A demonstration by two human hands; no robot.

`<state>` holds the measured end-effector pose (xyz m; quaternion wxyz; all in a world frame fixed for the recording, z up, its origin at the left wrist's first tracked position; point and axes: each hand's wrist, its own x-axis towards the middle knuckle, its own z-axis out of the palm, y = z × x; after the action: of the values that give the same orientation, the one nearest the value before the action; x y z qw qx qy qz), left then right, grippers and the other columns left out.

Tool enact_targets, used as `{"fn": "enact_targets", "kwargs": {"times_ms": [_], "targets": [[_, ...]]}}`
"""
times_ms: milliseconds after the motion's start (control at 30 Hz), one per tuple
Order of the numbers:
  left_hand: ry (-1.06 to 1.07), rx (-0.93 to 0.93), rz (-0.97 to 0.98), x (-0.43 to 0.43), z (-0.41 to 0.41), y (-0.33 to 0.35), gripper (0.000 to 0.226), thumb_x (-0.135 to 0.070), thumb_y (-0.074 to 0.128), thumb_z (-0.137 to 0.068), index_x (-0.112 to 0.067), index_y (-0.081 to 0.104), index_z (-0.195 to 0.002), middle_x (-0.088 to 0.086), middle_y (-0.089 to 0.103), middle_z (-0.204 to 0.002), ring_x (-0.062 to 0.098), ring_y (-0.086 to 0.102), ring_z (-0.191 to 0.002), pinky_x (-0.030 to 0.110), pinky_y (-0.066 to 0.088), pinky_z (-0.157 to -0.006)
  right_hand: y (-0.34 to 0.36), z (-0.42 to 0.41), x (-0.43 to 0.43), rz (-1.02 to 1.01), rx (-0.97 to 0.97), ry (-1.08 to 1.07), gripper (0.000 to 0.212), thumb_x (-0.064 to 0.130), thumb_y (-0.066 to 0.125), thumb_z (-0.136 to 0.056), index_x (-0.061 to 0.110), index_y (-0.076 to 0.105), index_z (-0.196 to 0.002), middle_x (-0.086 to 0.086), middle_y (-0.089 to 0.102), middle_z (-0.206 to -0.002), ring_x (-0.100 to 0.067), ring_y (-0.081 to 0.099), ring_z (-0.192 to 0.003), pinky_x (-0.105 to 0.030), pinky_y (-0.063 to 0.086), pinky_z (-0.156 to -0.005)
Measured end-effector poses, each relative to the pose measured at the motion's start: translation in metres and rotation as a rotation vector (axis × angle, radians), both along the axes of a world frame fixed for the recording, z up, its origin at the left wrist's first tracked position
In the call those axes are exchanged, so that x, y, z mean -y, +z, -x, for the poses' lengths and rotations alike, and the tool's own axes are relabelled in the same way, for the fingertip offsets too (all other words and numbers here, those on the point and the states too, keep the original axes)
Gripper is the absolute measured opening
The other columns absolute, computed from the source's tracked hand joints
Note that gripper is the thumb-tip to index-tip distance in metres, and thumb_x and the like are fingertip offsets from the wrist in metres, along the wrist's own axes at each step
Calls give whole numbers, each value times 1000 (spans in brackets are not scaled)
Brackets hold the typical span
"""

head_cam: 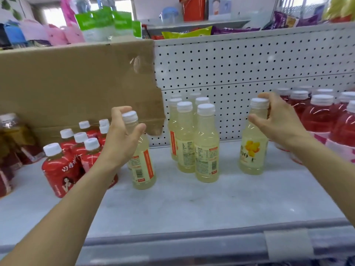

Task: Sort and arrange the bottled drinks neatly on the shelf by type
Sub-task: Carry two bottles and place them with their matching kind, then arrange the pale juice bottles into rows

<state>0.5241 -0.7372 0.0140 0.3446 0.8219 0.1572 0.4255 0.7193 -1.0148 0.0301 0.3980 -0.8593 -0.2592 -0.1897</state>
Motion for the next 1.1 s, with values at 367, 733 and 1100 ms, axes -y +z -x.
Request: {"fn": "enact_targets", "kwargs": {"times_ms": [367,733,1100], "targets": [[292,-44,-874,40,-43,38,49,-22,52,-96,-7,43,-142,16,44,-141,32,38,-130,45,31,-112,42,38,-43,259,257,327,55,62,48,-90,38,46,-140,6,51,-130,-13,51,-110,-39,44,-93],[-131,-640,-480,41,-79,67,42,-42,61,-96,-26,54,-134,1,52,-138,20,61,-94,38,54,-83,50,22,-30,446,79,346,37,42,72,-85,34,64,-120,5,60,-124,-10,53,-100,-29,39,-84],[-185,-968,-569,37,-38,98,10,-47,72,-85,-44,66,-92,-13,66,-105,10,68,-93,42,57,-86,72,13,13,603,22,331,23,42,79,-77,41,66,-97,20,58,-90,-5,62,-71,-24,44,-62]]}}
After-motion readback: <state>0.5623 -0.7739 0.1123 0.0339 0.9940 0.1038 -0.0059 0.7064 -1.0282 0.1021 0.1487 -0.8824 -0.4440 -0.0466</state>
